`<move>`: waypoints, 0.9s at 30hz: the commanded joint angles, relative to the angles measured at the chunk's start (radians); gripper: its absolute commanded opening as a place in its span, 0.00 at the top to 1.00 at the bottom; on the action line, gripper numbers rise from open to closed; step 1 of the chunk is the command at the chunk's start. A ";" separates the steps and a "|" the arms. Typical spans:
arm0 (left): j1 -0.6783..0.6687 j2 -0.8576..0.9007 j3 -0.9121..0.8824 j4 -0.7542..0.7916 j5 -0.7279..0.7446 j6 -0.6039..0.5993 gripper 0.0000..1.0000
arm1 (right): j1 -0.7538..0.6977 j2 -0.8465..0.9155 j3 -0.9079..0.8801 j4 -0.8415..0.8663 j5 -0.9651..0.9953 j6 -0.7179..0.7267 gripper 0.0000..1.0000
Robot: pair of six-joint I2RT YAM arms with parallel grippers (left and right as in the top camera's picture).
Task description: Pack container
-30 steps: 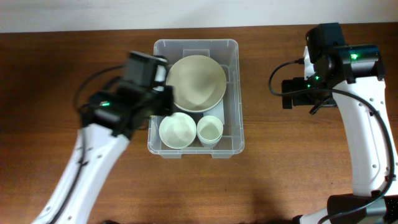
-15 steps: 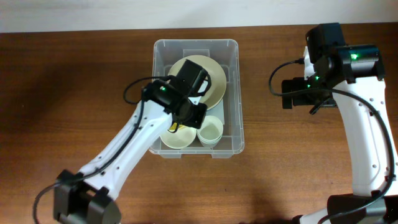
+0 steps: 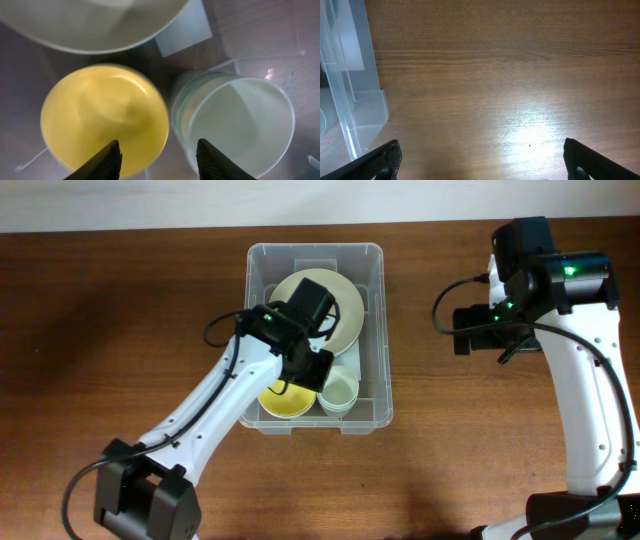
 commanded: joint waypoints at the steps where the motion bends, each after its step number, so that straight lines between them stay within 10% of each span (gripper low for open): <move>1: 0.061 -0.016 0.104 -0.042 0.001 0.010 0.50 | 0.008 -0.001 -0.007 0.000 0.013 0.008 0.01; 9: 0.249 -0.108 0.327 -0.209 -0.209 0.009 0.48 | 0.008 -0.001 -0.007 0.004 0.013 0.008 0.02; 14: 0.432 -0.168 0.331 -0.278 -0.207 -0.065 0.54 | 0.008 0.004 -0.007 0.097 0.006 0.009 0.90; 22: 0.628 -0.163 0.280 -0.267 -0.060 -0.074 0.91 | 0.010 0.133 -0.007 0.341 -0.102 -0.023 0.96; 27: 0.632 -0.163 0.223 -0.215 -0.060 -0.074 0.93 | 0.011 0.264 -0.007 0.484 -0.252 -0.107 0.96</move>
